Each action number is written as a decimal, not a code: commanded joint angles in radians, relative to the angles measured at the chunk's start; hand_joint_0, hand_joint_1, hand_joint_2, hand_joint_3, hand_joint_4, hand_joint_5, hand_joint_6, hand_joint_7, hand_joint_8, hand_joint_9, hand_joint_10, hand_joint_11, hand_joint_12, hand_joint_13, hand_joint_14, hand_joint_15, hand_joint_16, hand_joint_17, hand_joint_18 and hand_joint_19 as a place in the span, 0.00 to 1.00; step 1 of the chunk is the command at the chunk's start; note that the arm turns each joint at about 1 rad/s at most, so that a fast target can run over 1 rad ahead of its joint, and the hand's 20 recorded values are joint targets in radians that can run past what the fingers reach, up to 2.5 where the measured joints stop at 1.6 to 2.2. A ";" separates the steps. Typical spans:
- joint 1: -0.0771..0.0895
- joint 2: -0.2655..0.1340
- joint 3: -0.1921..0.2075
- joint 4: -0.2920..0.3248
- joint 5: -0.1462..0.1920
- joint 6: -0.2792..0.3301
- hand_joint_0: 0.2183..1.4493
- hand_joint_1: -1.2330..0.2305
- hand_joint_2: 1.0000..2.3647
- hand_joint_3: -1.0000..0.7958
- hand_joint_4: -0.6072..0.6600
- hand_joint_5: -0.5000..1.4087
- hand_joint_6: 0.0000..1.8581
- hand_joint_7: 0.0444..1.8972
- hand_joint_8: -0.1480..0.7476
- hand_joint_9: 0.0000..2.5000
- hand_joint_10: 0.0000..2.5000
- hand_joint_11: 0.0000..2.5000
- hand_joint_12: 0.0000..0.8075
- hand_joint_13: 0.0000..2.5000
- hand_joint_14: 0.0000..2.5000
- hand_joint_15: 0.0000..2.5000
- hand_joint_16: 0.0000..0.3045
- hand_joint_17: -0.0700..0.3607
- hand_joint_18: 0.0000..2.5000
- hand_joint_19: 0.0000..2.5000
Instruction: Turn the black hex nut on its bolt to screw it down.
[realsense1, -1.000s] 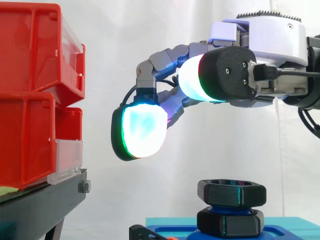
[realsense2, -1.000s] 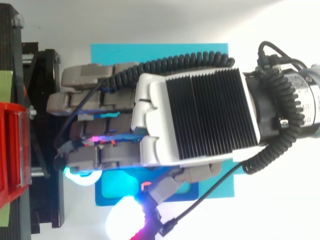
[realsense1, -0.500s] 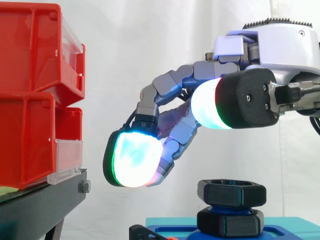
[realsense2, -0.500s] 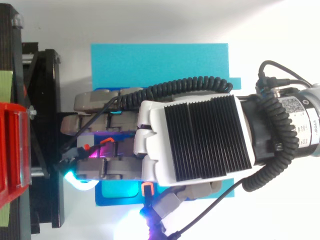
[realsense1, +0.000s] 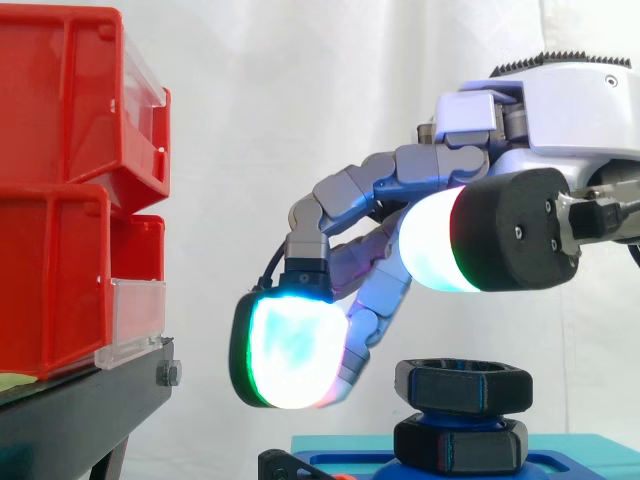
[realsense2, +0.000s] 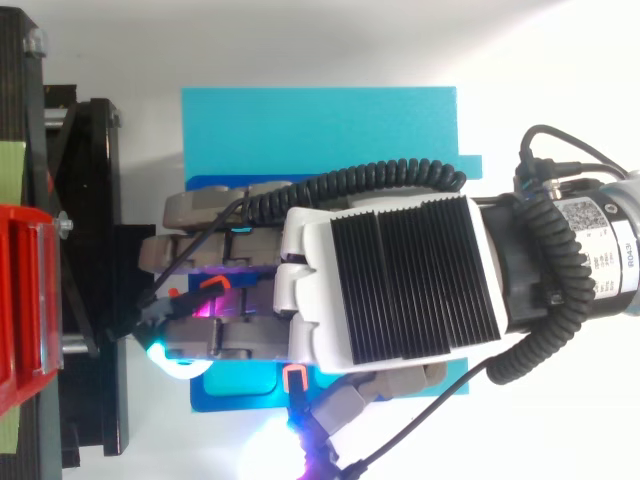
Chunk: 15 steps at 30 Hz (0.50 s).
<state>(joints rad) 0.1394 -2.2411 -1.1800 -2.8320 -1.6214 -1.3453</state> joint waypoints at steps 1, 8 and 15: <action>0.002 0.000 -0.017 -0.003 -0.002 0.002 0.25 0.65 0.00 0.28 0.60 0.27 0.27 0.56 0.35 0.41 0.00 0.00 0.36 0.22 0.00 0.00 0.12 0.36 0.14 0.10; 0.002 0.000 -0.027 -0.001 -0.006 0.002 0.25 0.65 0.00 0.28 0.55 0.27 0.27 0.63 0.35 0.42 0.00 0.00 0.36 0.23 0.00 0.00 0.12 0.35 0.15 0.10; 0.000 0.000 -0.027 -0.001 -0.008 -0.008 0.25 0.65 0.00 0.28 0.52 0.27 0.27 0.69 0.36 0.43 0.00 0.00 0.36 0.24 0.00 0.00 0.12 0.35 0.16 0.11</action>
<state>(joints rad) 0.1413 -2.2410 -1.2068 -2.8331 -1.6280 -1.3451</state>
